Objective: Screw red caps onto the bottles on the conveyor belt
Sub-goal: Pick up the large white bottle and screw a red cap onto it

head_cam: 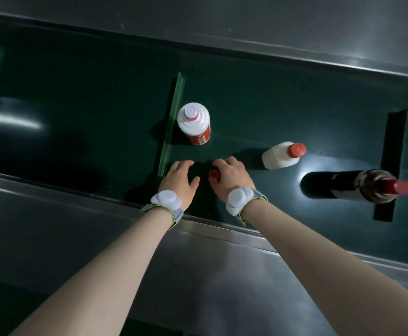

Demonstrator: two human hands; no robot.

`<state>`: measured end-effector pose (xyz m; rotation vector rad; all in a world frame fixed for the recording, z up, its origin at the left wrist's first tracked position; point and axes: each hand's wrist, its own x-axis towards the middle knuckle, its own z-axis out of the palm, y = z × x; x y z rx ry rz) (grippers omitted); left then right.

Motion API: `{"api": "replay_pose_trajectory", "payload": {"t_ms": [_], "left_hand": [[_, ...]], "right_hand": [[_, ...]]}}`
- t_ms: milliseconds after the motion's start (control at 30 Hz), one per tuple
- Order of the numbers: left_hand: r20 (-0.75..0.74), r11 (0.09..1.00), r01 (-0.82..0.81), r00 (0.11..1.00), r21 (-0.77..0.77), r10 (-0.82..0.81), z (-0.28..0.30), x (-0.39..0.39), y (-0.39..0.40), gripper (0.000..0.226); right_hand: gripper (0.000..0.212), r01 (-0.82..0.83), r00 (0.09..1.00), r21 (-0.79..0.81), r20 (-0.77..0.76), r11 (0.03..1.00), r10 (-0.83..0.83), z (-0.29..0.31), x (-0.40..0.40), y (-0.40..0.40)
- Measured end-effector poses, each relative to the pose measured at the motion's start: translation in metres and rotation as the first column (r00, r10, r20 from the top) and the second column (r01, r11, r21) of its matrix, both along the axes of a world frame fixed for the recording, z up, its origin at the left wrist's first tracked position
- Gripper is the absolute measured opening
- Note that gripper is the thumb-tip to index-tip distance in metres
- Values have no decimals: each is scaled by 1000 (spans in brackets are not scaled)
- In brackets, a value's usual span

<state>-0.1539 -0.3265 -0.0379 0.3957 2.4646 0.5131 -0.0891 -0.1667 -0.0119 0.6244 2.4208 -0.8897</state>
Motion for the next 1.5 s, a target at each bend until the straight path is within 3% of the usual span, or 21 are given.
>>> {"api": "replay_pose_trajectory", "payload": {"t_ms": [133,333,467,600,733,867,967,1067,1267,1500], "left_hand": [[3,998,59,998,-20,-59,-15,2,-17,48],[-20,999,45,999,7,-45,-15,4,-16,52],[-75,994,-68,994,81,74,12,-10,-4,72],[-210,972,-159,958,175,195,60,-35,20,100],[-235,930,-196,932,310,275,102,-57,42,112],[-208,940,-139,955,311,210,121,-75,54,101],[-176,965,-72,977,254,119,119,-85,54,90],[-142,975,-43,987,216,75,105,-90,49,82],[-151,957,-50,984,285,96,81,-94,43,52],[-157,952,-51,982,301,102,77,-103,49,49]], "right_hand": [[45,-62,992,72,111,996,54,-31,-6,-13],[33,-29,999,132,25,991,26,-38,-6,-8],[34,45,985,151,-174,988,-19,-4,-16,0],[23,147,903,96,-419,984,-94,51,-42,16],[20,213,826,38,-541,976,-159,105,-65,30],[21,152,799,-37,-584,988,-145,141,-79,33],[35,49,840,-4,-541,999,-43,145,-88,28],[31,-19,855,35,-517,999,34,133,-92,23],[27,4,875,58,-483,998,25,107,-91,21],[27,-101,897,181,-409,978,168,104,-105,32]]}}
